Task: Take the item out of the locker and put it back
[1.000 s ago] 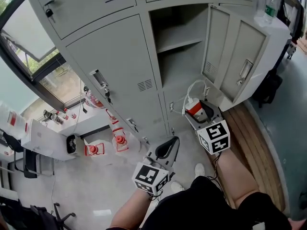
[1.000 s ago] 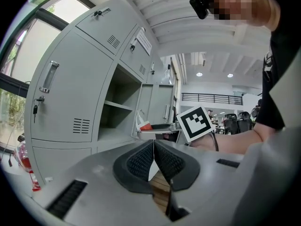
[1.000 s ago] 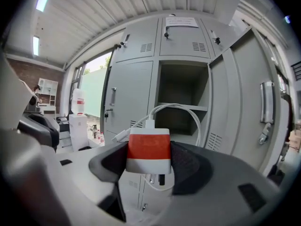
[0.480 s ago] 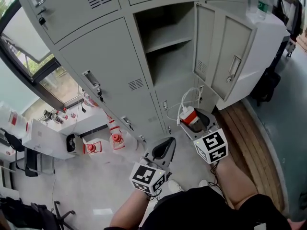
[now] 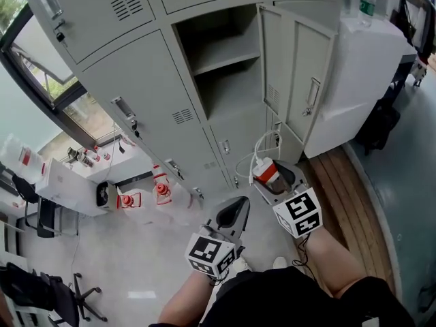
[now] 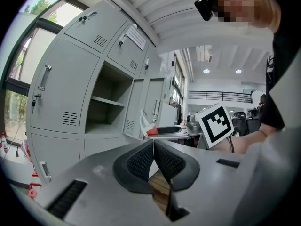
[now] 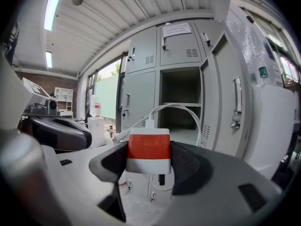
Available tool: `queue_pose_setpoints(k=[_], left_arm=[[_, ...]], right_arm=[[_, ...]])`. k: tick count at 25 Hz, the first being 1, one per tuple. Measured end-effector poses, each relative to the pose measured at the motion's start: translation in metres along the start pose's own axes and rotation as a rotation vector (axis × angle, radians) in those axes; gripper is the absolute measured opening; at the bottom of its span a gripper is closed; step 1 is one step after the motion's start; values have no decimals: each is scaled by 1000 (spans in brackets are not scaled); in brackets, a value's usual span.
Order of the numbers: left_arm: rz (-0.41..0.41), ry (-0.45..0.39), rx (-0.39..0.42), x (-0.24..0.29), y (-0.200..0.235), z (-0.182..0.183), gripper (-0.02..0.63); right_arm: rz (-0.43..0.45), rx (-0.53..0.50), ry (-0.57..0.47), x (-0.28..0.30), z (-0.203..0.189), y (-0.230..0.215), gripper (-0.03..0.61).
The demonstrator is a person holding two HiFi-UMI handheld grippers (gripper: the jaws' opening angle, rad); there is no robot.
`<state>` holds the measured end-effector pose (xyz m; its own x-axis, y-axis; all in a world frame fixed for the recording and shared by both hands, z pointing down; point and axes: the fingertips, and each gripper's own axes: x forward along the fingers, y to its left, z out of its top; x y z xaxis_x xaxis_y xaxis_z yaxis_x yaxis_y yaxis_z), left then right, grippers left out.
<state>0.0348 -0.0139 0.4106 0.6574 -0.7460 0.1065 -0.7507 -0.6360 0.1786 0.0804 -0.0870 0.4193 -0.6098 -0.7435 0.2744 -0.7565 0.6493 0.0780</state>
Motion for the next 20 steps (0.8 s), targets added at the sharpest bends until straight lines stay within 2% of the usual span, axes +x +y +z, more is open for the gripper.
queue_pose_setpoints(k=[10,20], left_arm=[[29,-14,-7,15,-43,-7,17],[56,-26,-13,20,-61,-13,17]], right_arm=[[35,-15,0,-37,-14,-16,325],[55,-24,4,-53,-24,-22,325]])
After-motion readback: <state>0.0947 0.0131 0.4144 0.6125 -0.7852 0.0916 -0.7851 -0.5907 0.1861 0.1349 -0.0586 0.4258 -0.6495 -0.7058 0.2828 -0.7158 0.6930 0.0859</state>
